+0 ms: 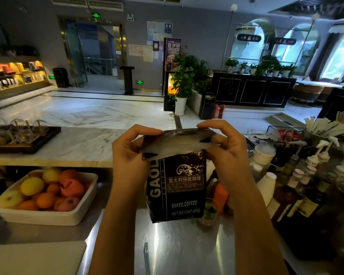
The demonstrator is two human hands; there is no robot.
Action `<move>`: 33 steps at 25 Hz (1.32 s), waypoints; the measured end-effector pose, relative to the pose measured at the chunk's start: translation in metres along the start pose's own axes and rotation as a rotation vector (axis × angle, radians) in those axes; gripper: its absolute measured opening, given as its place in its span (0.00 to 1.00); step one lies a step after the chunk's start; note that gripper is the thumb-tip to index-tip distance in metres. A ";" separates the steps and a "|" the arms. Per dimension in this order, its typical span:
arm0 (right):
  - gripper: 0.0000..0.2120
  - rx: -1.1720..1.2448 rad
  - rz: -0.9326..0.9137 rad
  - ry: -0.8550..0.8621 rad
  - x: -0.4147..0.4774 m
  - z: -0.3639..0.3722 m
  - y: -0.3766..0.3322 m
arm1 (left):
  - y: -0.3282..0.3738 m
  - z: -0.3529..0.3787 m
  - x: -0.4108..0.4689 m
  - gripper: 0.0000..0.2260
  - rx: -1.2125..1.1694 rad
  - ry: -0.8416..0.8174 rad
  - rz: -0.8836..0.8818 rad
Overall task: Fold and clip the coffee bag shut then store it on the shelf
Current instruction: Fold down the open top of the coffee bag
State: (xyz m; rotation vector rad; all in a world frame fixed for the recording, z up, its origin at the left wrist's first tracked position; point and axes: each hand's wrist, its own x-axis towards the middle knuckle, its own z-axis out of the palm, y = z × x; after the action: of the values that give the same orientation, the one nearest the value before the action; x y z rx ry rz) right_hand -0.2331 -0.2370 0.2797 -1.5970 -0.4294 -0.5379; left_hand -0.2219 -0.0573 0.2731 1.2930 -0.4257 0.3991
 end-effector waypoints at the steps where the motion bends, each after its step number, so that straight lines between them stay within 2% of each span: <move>1: 0.19 0.008 -0.012 0.019 0.000 0.000 0.000 | 0.000 -0.001 0.000 0.15 -0.019 -0.012 -0.004; 10: 0.19 0.034 -0.098 0.206 0.000 0.003 -0.003 | 0.002 -0.004 -0.002 0.15 -0.016 -0.198 0.022; 14: 0.20 -0.081 -0.146 0.238 -0.001 0.005 0.002 | 0.003 0.002 -0.001 0.18 0.034 -0.117 -0.052; 16: 0.20 -0.095 -0.151 0.247 -0.001 0.007 0.003 | 0.002 0.005 -0.002 0.05 0.122 -0.126 -0.042; 17: 0.20 -0.092 -0.155 0.260 -0.001 0.008 0.003 | 0.000 0.005 -0.003 0.06 0.136 -0.147 -0.064; 19: 0.21 -0.085 -0.162 0.284 0.001 0.008 0.004 | -0.005 0.006 -0.005 0.15 0.139 -0.135 -0.101; 21: 0.22 -0.071 -0.150 0.252 0.001 0.009 0.003 | -0.005 0.011 -0.006 0.10 0.146 -0.058 -0.049; 25: 0.11 0.053 0.014 0.152 -0.003 0.016 -0.007 | -0.005 0.015 -0.006 0.09 0.078 0.063 -0.005; 26: 0.08 0.037 0.049 0.120 -0.003 0.019 -0.011 | -0.004 0.016 -0.006 0.09 0.066 0.082 -0.001; 28: 0.11 -0.117 0.020 0.104 -0.002 0.025 -0.010 | -0.003 0.017 -0.005 0.08 0.069 0.100 0.009; 30: 0.08 -0.259 -0.064 0.188 0.001 0.030 -0.007 | -0.004 0.019 -0.005 0.08 0.080 0.097 0.026; 33: 0.03 -0.321 -0.130 0.292 0.001 0.037 0.002 | -0.005 0.021 -0.005 0.04 0.133 0.101 0.030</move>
State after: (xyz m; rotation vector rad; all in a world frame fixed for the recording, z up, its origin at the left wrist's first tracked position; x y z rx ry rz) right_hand -0.2276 -0.2005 0.2764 -1.7670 -0.2339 -0.9638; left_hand -0.2248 -0.0789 0.2709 1.3899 -0.3381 0.5228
